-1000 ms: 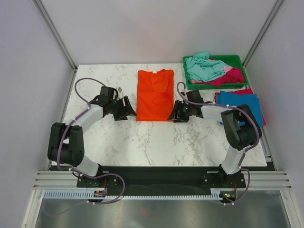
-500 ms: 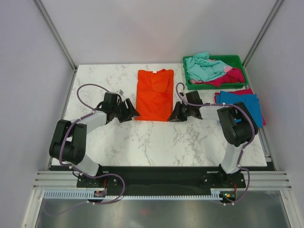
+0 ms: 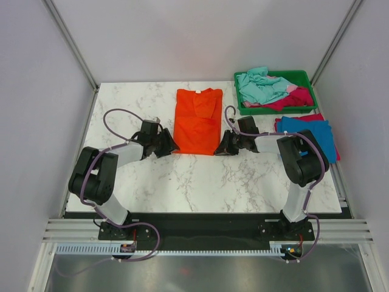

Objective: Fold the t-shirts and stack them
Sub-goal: Fold the tshirt

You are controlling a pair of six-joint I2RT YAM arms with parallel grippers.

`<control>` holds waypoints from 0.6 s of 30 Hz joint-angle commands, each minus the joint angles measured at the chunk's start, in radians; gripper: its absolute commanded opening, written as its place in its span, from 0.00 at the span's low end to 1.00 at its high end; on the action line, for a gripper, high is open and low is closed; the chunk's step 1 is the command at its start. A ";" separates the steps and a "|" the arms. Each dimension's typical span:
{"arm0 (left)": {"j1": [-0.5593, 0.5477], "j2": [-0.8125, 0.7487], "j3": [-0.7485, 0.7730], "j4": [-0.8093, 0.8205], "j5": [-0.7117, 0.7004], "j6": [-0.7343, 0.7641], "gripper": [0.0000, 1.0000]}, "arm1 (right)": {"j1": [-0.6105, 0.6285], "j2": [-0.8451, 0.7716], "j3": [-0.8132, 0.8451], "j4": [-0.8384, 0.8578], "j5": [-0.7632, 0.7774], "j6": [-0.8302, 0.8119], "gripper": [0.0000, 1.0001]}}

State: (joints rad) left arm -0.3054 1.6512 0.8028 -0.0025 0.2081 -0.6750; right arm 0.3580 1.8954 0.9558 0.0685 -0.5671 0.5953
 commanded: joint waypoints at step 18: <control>-0.015 0.064 -0.042 0.124 -0.052 -0.035 0.36 | 0.002 0.040 -0.023 -0.013 0.009 -0.048 0.15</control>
State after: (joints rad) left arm -0.3119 1.6745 0.7788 0.0875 0.1684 -0.6880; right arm 0.3573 1.8996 0.9558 0.0708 -0.5732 0.5865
